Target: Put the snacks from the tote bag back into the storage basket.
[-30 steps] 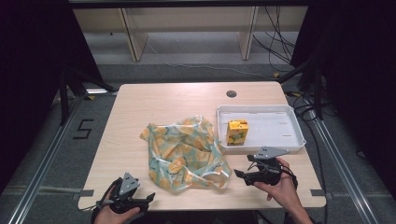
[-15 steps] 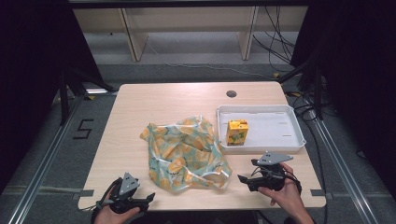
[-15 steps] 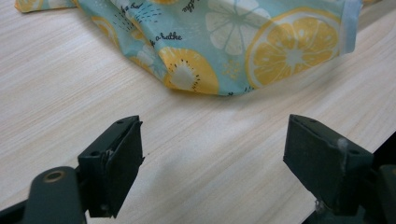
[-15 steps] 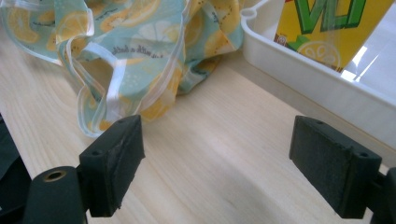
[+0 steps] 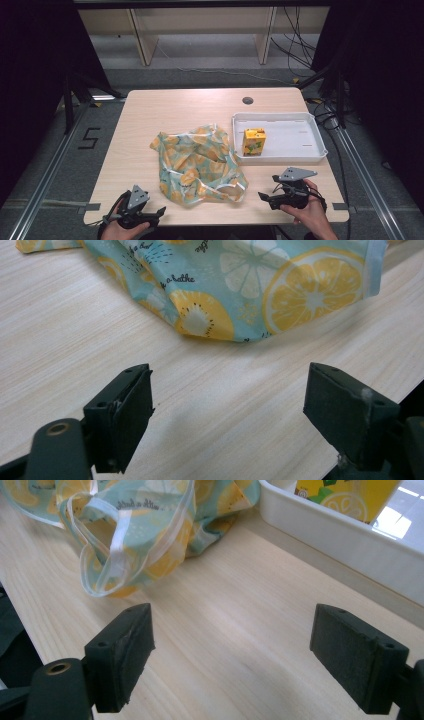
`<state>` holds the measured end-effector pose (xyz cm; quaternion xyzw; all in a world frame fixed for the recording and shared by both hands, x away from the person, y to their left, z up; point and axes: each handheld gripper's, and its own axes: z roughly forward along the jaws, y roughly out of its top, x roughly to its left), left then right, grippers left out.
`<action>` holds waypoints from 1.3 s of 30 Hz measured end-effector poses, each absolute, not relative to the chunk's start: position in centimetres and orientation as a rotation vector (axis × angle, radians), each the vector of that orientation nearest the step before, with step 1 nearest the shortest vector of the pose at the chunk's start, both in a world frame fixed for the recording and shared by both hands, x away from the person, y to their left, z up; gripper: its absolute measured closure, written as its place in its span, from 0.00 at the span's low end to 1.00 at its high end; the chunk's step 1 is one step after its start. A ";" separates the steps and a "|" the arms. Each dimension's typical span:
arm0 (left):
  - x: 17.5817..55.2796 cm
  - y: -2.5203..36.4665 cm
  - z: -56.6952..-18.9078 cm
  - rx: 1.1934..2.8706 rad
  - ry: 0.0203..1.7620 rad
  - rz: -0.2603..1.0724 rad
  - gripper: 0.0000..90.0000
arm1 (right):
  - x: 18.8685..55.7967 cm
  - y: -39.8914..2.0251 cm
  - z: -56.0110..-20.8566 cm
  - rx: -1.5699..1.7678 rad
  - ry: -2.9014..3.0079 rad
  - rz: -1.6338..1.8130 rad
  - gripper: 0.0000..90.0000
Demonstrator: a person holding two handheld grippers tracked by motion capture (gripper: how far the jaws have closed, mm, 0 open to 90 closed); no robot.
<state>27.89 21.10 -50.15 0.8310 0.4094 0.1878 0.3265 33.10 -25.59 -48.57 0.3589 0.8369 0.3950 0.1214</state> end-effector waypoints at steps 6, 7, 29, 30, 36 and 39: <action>27.9 21.1 -50.2 2.183 1.069 0.490 0.21 | 32.4 -25.8 -49.0 1.063 2.445 1.148 0.19; 27.9 21.1 -50.2 2.182 1.069 0.488 0.21 | 32.4 -26.0 -49.1 1.033 2.448 1.133 0.19; 28.0 21.0 -50.3 2.163 1.080 0.504 0.21 | 30.5 -27.1 -50.7 0.986 2.451 1.046 0.19; 28.0 21.0 -50.3 2.166 1.083 0.500 0.21 | 30.6 -27.3 -50.7 0.976 2.441 1.047 0.20; 28.0 21.1 -50.2 2.175 1.070 0.488 0.21 | 30.8 -27.6 -50.8 0.967 2.439 1.043 0.20; 28.0 21.1 -50.3 2.166 1.074 0.495 0.21 | 30.8 -27.5 -50.8 0.965 2.440 1.043 0.20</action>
